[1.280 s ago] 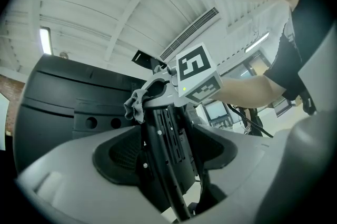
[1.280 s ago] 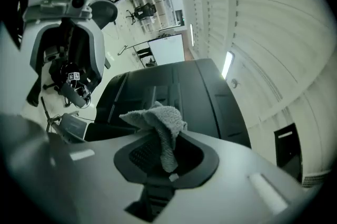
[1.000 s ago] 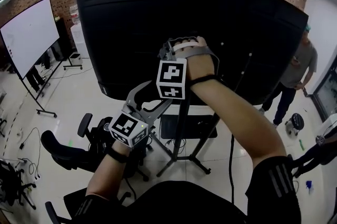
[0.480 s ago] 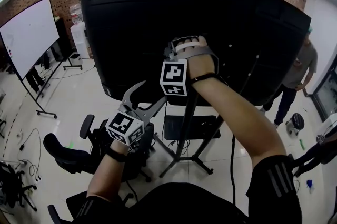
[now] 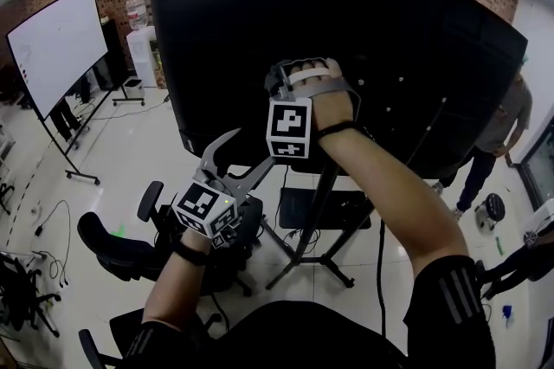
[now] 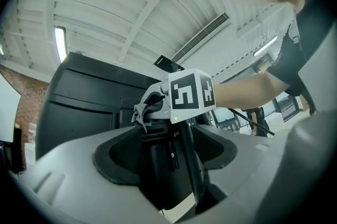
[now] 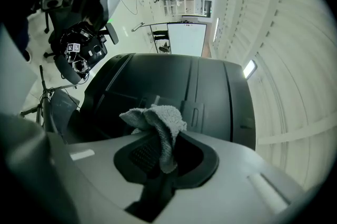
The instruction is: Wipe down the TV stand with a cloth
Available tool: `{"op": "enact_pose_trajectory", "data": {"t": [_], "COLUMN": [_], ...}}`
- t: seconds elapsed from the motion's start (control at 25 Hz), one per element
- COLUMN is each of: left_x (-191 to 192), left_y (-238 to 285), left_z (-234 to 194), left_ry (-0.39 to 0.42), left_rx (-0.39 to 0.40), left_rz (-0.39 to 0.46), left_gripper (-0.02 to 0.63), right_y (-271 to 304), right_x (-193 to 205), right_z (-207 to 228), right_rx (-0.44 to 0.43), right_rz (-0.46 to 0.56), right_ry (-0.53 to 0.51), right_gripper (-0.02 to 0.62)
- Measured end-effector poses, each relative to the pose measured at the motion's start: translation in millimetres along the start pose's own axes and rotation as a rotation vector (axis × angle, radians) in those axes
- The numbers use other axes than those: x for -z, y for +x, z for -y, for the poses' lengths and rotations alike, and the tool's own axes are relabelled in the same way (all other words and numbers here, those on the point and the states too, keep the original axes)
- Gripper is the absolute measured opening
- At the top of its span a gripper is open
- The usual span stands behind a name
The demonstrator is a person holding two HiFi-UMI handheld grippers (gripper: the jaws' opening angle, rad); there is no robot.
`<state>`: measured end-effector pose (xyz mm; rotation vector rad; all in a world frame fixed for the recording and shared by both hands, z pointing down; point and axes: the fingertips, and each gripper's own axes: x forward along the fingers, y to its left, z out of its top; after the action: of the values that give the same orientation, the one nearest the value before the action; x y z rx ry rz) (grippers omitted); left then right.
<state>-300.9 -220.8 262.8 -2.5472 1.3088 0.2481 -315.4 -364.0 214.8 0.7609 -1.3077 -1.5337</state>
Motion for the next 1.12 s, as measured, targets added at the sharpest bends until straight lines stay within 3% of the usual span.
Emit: {"op": "enact_pose_trajectory", "data": {"t": [0.52,0.64,0.76,0.92,1.12], "left_x": [-4,-1,2,8,4], "left_y": [-27,-29,-25,-11,9], "left_z": [-21,-20,-12,5,35], "left_ry": [0.013,0.012,0.005,-0.003,-0.011], "left_rx": [-0.072,-0.074,-0.061,-0.025,0.03], "left_rz": [-0.027,-0.023,-0.023,-0.02,-0.001], "left_gripper": [0.324,0.324,0.324,0.324,0.324], "right_y": [13,2,-19,-52,-89], "right_x": [-49,-55,-56,-36,23], "right_z": [4,6,8,13,16], "right_rx": [-0.003,0.013,-0.01,0.018,0.082], "right_rz": [0.089,0.138,0.224,0.31,0.341], "right_ry": [0.02,0.073,0.213,0.325,0.425], "right_gripper": [0.058,0.058,0.058,0.058,0.058]}}
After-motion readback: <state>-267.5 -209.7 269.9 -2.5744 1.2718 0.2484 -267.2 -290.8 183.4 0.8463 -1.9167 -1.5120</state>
